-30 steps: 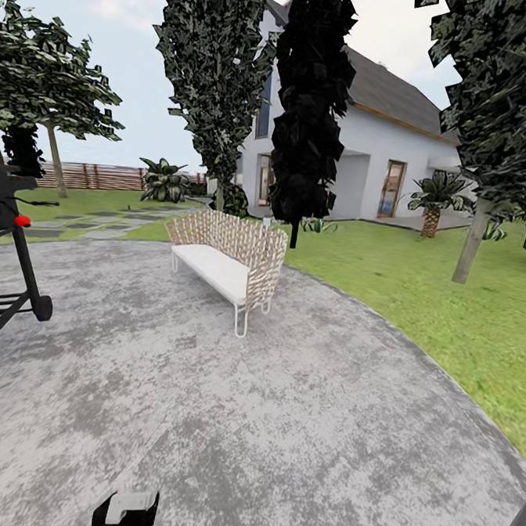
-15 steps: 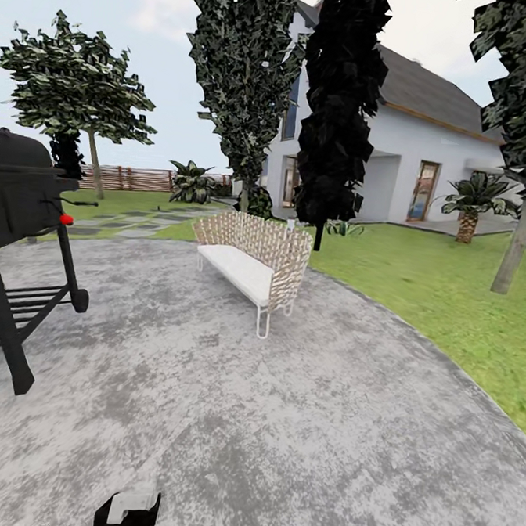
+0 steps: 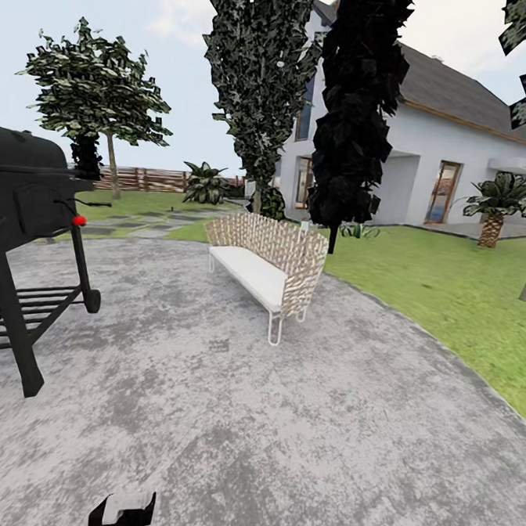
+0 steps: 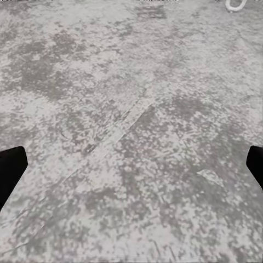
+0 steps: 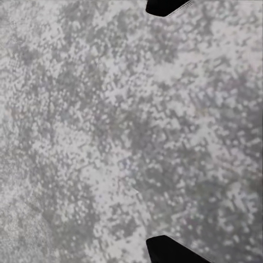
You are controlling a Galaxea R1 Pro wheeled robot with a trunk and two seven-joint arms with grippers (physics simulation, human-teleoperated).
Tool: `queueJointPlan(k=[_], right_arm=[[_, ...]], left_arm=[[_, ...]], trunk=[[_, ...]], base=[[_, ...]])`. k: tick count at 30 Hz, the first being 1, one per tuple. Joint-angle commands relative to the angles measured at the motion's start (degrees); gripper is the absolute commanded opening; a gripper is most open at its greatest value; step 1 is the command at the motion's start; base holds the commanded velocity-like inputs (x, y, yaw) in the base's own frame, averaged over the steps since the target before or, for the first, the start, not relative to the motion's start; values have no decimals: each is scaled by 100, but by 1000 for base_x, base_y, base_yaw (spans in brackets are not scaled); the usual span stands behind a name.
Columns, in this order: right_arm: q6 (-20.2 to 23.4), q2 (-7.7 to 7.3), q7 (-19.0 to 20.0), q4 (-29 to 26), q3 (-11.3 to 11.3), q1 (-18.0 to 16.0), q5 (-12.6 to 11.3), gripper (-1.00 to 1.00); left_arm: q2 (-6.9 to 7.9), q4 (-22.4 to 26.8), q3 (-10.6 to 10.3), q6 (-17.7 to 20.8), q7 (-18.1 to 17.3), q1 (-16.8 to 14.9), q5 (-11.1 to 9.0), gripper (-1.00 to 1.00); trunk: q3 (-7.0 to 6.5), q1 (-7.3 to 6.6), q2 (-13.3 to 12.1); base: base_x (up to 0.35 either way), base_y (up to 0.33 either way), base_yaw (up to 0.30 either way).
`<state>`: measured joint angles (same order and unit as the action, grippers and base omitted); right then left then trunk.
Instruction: In the garden, pick up the pesticide atomizer on the floor and spray pesticide onto both trees until each tree trunk is fully covered.
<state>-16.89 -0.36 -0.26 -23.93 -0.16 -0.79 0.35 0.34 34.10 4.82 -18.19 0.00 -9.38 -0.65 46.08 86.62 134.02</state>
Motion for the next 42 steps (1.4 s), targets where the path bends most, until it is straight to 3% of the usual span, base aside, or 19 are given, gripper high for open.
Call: queueJointPlan(k=[1, 10, 24, 42], right_arm=[[-33, -28, 33, -33, 24, 33, 33, 100], [-105, -36, 35, -133, 10, 43, 6, 100], [-104, -49, 8, -136, -45, 43, -51, 100], [-104, -33, 1, -129, -33, 43, -41, 100]], left_arm=[[33, 33, 29, -33, -23, -33, -32, 100], [84, 130, 53, -212, -27, -312, -52, 100], [90, -124, 56, -211, -18, -310, -55, 100], [89, -148, 47, -211, -18, -302, -58, 100]], trunk=[[0, 0, 0], [0, 0, 0], [0, 0, 0], [84, 0, 0]], base=[[0, 0, 0], [0, 0, 0], [3, 0, 0], [309, 41, 151]])
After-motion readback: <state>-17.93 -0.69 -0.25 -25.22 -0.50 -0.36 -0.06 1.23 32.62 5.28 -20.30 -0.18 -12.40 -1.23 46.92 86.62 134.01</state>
